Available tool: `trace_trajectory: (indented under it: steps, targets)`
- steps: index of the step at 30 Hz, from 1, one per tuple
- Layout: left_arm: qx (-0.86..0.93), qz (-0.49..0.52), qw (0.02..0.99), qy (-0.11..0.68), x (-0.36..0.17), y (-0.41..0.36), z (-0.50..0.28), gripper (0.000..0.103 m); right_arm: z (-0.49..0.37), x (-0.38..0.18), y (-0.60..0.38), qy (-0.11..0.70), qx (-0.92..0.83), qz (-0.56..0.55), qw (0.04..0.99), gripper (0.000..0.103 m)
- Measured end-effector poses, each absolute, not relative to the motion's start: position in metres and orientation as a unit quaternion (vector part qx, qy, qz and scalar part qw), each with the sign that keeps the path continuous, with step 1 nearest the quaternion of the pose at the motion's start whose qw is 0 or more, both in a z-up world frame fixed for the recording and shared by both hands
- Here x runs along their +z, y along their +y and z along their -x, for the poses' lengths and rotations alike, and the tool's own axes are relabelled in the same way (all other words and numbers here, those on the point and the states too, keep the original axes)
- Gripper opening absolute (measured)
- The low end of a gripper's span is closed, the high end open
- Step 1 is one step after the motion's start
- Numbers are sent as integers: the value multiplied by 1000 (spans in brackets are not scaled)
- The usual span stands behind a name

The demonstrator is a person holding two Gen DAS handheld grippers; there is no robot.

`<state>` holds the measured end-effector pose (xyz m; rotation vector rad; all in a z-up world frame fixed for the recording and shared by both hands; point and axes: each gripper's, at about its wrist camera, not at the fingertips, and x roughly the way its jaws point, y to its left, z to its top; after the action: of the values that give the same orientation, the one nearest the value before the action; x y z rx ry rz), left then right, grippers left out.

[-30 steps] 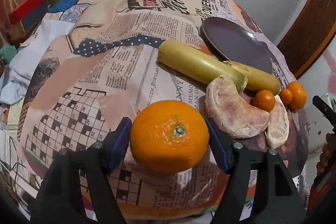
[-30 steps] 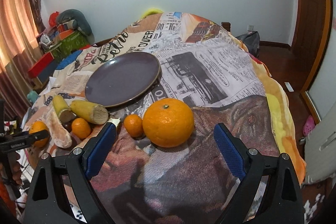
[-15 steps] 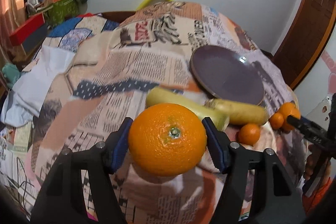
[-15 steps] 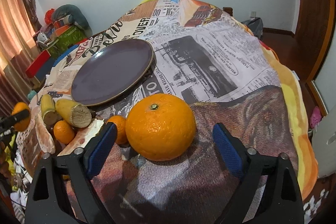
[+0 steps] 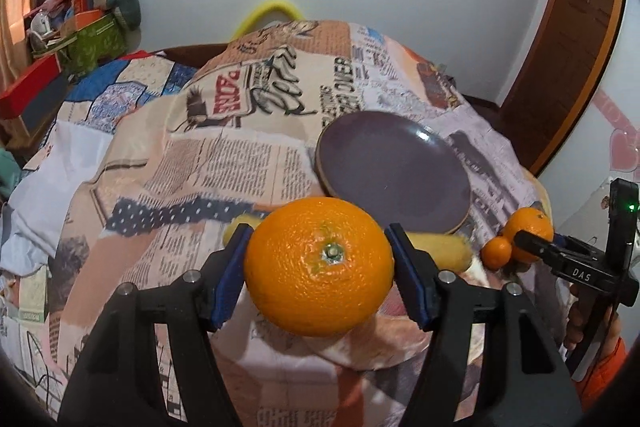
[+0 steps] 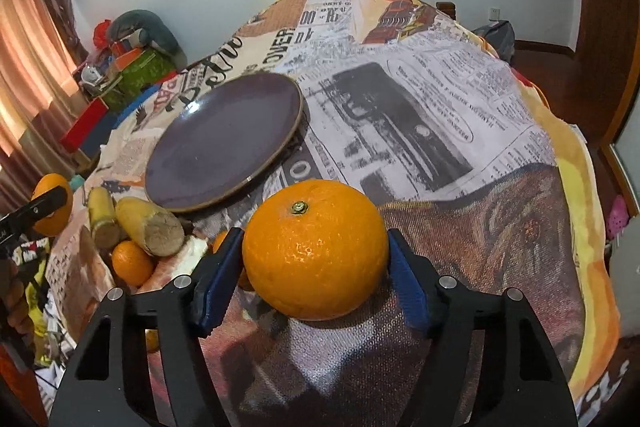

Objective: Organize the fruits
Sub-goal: 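Grasp a large orange with the left gripper while the right gripper grasps another large orange, then carry the left gripper's orange onto the dark plate while the right gripper places its orange there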

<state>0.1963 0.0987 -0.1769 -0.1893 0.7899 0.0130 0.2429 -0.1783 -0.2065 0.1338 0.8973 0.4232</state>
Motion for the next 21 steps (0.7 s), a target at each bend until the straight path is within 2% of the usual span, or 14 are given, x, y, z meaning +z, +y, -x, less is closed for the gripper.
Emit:
trace_trajectory:
  steps: [21]
  targets:
    - [-24,92,944,317,-120,83,-254,66,-277,-127,-152,309,231,-38,922,67]
